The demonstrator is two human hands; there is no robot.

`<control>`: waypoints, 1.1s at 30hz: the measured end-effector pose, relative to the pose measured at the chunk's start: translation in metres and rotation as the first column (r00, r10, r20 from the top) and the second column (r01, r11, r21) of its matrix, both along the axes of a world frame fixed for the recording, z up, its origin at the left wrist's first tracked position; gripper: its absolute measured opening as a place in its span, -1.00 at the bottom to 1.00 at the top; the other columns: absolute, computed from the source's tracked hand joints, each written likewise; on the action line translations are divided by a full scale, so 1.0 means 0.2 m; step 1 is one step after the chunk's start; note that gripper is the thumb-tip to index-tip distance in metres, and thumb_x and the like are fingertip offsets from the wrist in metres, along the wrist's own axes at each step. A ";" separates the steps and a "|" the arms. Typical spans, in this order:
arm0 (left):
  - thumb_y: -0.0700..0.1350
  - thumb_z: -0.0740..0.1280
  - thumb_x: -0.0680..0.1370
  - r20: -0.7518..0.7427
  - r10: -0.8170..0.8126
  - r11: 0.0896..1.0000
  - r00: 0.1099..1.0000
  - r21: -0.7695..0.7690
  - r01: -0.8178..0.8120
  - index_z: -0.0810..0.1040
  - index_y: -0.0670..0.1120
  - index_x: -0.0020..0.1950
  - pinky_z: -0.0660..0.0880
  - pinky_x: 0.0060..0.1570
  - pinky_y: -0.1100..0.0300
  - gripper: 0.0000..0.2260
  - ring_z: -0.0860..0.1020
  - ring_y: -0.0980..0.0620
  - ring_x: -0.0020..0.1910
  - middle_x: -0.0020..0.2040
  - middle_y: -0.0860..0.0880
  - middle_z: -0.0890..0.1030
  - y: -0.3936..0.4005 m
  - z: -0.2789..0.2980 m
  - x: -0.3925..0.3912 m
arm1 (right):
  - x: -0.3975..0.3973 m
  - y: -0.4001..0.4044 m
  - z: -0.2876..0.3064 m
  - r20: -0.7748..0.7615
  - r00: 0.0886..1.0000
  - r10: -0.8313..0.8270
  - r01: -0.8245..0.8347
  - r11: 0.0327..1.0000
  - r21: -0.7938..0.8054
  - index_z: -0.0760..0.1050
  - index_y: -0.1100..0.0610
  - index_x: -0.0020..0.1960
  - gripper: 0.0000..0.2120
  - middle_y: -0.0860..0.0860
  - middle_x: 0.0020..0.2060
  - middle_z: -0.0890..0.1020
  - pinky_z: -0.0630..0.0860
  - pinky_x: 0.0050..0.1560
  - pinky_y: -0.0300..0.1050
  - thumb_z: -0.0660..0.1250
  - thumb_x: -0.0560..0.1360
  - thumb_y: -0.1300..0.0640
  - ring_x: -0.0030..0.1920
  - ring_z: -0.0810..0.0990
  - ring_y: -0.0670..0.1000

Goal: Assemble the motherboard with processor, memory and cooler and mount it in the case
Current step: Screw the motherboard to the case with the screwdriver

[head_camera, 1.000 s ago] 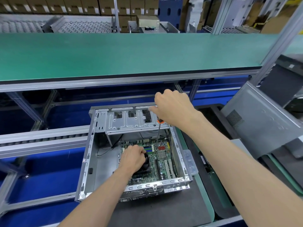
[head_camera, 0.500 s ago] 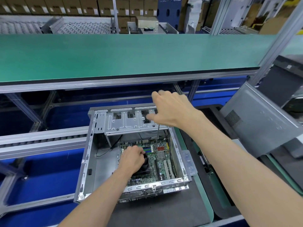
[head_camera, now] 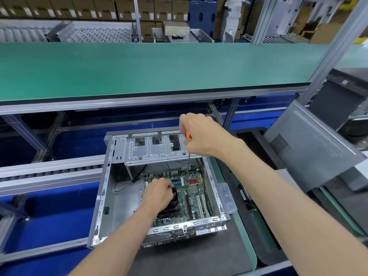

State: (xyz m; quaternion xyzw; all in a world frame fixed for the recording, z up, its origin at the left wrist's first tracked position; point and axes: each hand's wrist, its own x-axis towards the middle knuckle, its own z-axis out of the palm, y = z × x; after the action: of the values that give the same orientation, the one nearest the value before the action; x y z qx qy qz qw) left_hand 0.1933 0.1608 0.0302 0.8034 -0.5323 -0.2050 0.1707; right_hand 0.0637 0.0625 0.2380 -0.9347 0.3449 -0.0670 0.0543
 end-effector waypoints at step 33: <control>-0.23 0.22 0.52 0.018 -0.019 1.000 1.000 -0.010 0.019 0.71 0.01 0.09 0.51 -0.04 0.12 -0.68 0.62 -0.03 -0.07 -0.02 0.01 0.72 -0.01 -0.02 0.01 | -0.01 -0.03 -0.02 0.005 0.998 -0.064 0.064 0.993 -0.101 0.35 0.10 0.00 -0.85 0.00 -0.22 0.42 0.19 -0.38 -0.11 0.30 0.50 0.14 -0.19 0.49 0.12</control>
State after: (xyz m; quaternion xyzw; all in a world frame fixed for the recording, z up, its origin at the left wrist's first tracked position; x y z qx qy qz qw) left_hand 0.1948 0.1588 0.0263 0.7992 -0.5426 -0.1968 0.1678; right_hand 0.0615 0.0570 0.2340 -0.9247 0.3706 -0.0869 0.0052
